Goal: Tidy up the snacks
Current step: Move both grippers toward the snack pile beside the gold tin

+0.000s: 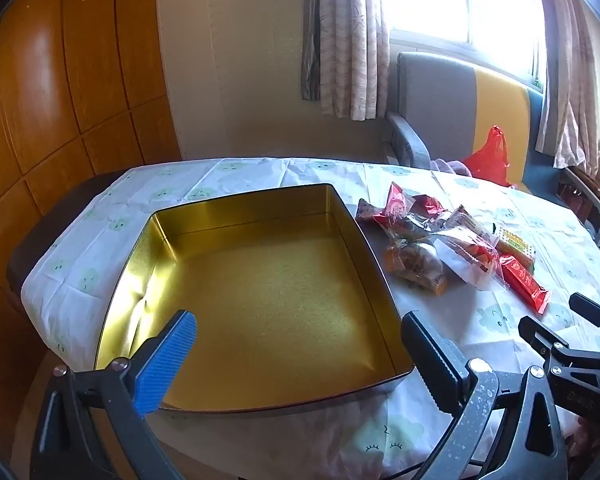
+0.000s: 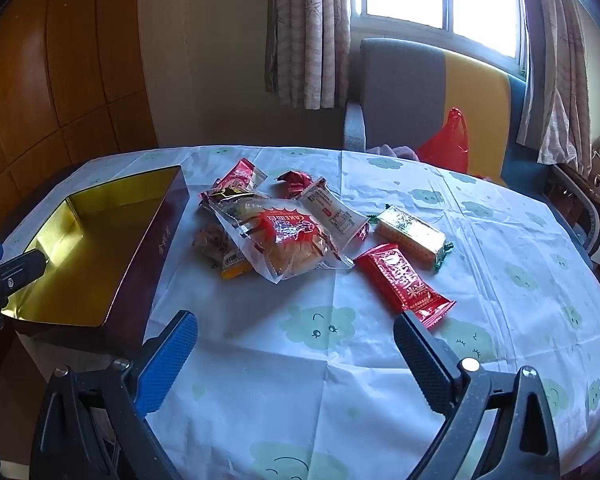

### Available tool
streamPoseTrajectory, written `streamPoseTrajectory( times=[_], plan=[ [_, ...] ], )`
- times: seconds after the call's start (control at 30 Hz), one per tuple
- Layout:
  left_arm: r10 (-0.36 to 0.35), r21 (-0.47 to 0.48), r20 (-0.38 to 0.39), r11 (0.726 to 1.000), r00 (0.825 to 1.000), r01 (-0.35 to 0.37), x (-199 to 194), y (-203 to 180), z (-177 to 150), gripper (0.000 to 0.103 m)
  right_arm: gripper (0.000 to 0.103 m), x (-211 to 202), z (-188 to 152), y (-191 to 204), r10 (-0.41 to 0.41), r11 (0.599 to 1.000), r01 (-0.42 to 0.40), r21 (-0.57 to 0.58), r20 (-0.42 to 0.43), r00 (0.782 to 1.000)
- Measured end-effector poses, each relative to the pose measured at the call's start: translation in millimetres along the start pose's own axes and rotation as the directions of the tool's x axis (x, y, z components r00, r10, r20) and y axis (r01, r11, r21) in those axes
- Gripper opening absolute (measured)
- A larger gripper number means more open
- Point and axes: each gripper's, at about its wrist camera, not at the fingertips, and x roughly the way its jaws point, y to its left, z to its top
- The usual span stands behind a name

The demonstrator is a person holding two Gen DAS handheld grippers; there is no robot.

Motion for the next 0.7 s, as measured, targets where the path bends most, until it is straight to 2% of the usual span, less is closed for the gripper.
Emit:
streamPoseTrajectory(
  times=[0.7],
  plan=[
    [-0.014,0.039,0.004,0.999,1.0,0.013,-3.1,-11.9,0.7,0.103,0.1,2.7,-5.7,-4.0,0.005,1.0,-0.005,0.004,0.001,1.0]
  ],
)
